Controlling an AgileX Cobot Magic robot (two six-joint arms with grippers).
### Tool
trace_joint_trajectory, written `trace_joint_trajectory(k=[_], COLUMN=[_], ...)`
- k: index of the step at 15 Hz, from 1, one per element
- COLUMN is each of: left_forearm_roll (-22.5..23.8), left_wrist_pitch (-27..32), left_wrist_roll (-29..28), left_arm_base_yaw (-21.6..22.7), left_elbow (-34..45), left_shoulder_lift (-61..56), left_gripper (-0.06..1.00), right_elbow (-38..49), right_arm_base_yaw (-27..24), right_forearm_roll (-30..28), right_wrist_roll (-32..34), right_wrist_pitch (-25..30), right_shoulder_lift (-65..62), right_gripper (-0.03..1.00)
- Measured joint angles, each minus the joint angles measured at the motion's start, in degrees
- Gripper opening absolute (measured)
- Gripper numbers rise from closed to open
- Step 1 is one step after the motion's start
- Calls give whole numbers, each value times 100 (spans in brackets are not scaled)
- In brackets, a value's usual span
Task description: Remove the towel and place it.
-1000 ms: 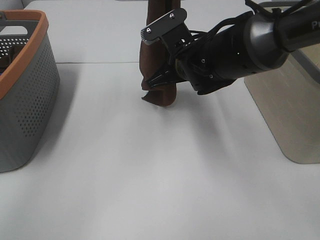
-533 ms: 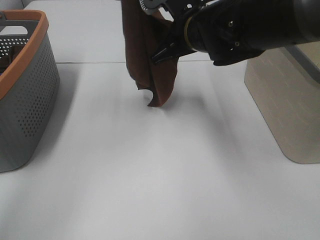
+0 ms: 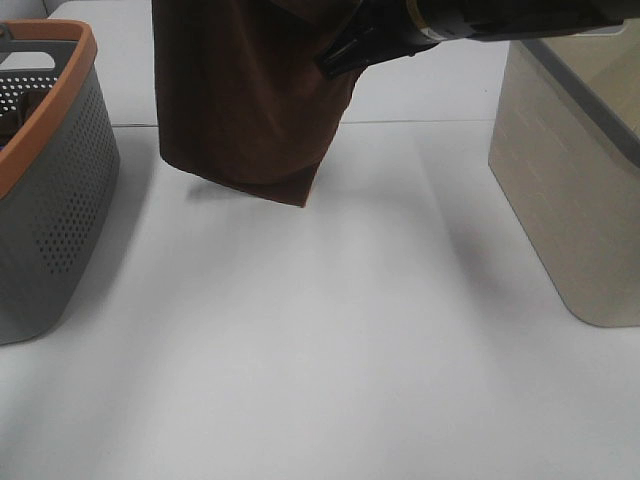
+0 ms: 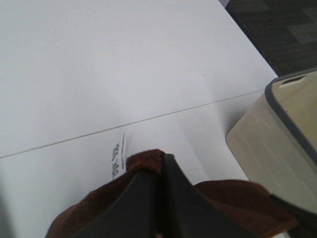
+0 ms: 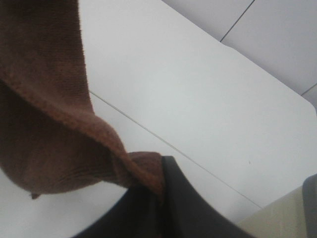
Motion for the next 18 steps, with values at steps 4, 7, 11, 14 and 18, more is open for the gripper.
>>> trace_joint_trajectory(k=[4, 7, 11, 14, 18], left_forearm_roll=[739, 1146, 1667, 2819, 2871], left_wrist_pitch=[-34, -699, -1942, -2974, -2212], left_wrist_roll=[269, 390, 854, 991, 751], left_arm_base_yaw=[0, 0, -6, -11, -46], left_elbow=[0, 0, 0, 0, 0], left_shoulder_lift=[109, 424, 882, 1335, 1484], left_gripper=[0, 0, 0, 0, 0], right_elbow=[-533, -917, -1673, -2332, -2361], right_arm_base_yaw=[-814, -1375, -1793, -1919, -1919], right_forearm_roll=[579, 705, 710, 659, 762], right_wrist_roll=[-378, -453, -642, -837, -911], right_wrist_pitch=[-453, -1134, -1346, -1461, -1306], right_shoulder_lift=[0, 92, 699, 1375, 1455], right_gripper=[0, 0, 0, 0, 0])
